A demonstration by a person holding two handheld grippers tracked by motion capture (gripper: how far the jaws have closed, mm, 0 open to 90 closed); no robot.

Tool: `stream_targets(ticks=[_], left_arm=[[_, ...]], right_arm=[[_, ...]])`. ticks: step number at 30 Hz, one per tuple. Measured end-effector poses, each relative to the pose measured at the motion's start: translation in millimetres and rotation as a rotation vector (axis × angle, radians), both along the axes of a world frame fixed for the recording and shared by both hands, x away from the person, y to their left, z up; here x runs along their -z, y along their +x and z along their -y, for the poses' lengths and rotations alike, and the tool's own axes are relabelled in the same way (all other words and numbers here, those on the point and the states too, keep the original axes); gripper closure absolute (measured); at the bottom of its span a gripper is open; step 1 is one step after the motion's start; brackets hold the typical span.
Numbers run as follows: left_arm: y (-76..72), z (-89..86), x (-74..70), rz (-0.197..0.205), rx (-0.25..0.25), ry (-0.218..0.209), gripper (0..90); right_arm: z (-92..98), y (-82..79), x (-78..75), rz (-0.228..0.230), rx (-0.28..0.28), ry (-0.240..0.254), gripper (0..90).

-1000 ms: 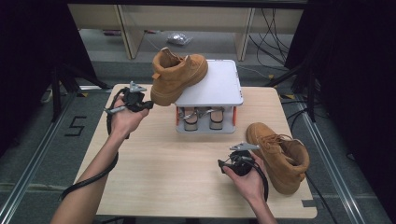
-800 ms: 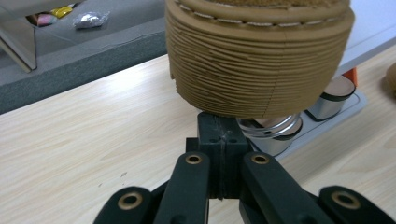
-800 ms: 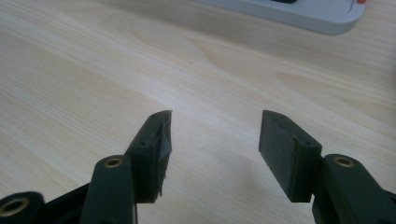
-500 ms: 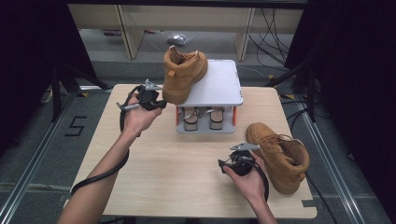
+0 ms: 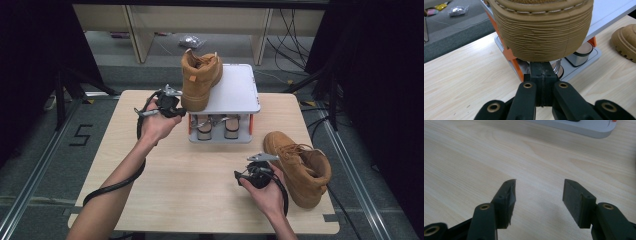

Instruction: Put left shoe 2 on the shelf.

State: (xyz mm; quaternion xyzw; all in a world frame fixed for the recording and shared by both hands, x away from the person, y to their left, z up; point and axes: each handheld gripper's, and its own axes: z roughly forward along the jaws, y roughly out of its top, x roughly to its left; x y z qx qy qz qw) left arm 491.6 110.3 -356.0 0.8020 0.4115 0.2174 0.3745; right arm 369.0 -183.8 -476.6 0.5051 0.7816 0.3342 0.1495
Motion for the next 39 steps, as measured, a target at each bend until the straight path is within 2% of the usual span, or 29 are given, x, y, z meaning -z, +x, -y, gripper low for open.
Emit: stream_targets(ticks=[9, 11, 14, 18, 23, 26, 30, 35, 38, 39], left_arm=[[-0.5, 8.0, 2.3, -0.017, 0.013, 0.004, 90.0], [0.1, 8.3, 3.2, -0.033, 0.011, 0.000, 90.0], [1.7, 8.7, 6.0, -0.051, 0.012, -0.005, 90.0], [-0.1, 7.3, 6.8, -0.042, 0.018, -0.007, 90.0], [-12.1, 4.7, 2.4, -0.043, 0.057, -0.010, 89.9], [-16.3, 6.6, 0.0, -0.023, 0.061, -0.025, 90.0], [-15.2, 14.6, -2.1, -0.004, 0.061, -0.053, 90.0], [-13.8, 18.9, -4.9, 0.004, 0.061, -0.023, 90.0], [-13.7, 18.8, -4.8, 0.001, 0.058, -0.033, 90.0], [-13.5, 20.1, -4.2, 0.002, 0.049, -0.050, 90.0]], right_arm=[[-0.1, -0.2, 0.2, -0.010, 0.002, 0.009, 44.7], [-1.2, -1.3, -0.2, -0.026, 0.012, 0.019, 44.6], [0.8, 0.0, 0.7, -0.010, -0.003, 0.003, 44.7], [0.7, -0.3, 1.3, -0.018, -0.005, 0.009, 44.7], [2.3, -0.5, 0.5, -0.004, 0.005, 0.000, 44.7], [1.9, -0.1, 1.1, -0.008, 0.003, -0.001, 44.6], [0.8, -1.1, 0.5, -0.009, -0.003, -0.004, 44.6], [2.4, -1.0, -0.5, -0.008, 0.003, 0.001, 44.7], [2.4, -0.3, 0.9, -0.002, 0.004, 0.002, 44.7], [2.3, -0.2, 1.0, -0.006, 0.001, -0.001, 44.7]])
